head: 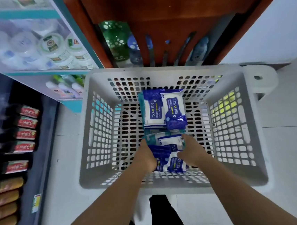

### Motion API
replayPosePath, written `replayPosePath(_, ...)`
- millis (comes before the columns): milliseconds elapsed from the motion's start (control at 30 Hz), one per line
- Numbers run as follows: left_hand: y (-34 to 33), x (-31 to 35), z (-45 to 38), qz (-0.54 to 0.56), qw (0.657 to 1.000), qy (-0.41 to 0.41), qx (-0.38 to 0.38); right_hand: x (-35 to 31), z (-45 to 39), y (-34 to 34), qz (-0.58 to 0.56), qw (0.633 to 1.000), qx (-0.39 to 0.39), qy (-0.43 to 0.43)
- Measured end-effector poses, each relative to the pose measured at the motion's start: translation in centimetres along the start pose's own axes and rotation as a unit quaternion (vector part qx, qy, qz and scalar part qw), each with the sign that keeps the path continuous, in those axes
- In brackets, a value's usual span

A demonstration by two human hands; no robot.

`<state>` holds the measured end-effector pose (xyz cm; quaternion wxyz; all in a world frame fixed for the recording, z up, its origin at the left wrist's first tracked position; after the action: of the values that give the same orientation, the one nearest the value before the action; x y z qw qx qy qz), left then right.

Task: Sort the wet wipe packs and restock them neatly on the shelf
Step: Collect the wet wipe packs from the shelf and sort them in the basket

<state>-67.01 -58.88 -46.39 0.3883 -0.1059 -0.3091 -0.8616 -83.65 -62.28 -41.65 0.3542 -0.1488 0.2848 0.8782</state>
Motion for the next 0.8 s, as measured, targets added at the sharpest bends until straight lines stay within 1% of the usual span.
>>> replayPosePath(67, 1.5, 1.2, 2.0, -0.029, 0.999, -0.026, 0.023, -1.3, 0.8, 0.4, 0.058, 0.998, 0.019, 0.033)
replayPosePath(167, 4.2, 2.7, 5.0, -0.119, 0.989, -0.071, 0.056, -4.2, 2.9, 0.8, 0.156, 0.984, 0.026, 0.079)
replayPosePath(233, 6.2, 3.3, 7.0, -0.168, 0.978, -0.094, 0.085, -6.5, 4.4, 0.6, 0.173, 0.978, 0.029, 0.116)
replayPosePath(333, 9.6, 3.6, 10.0, -0.218, 0.958, -0.111, 0.148, -10.3, 6.8, -0.2, 0.186, 0.968, 0.034, 0.167)
replayPosePath(433, 13.5, 3.0, 13.2, -0.247, 0.940, -0.119, 0.205, -14.6, 9.6, -1.6, 0.222, 0.947, 0.052, 0.228)
replayPosePath(600, 20.6, -0.3, 19.3, -0.246, 0.919, -0.115, 0.285, -21.7, 14.2, -5.5, 0.261, 0.903, 0.074, 0.333)
replayPosePath(800, 27.6, -8.0, 26.3, -0.256, 0.887, -0.095, 0.373, -29.9, 19.9, -12.4, 0.299, 0.856, 0.092, 0.412)
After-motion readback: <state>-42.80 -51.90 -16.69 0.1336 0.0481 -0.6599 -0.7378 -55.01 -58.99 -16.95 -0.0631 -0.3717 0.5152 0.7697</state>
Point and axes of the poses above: each hand's wrist, its own z-axis away from the middle knuckle, its own y-axis out of the back of the hand, x = y × z, the point moved 2 cm from there along -z, towards the middle knuckle, and after that the axes turned 5 degrees about -z, right-handed, at the moved point
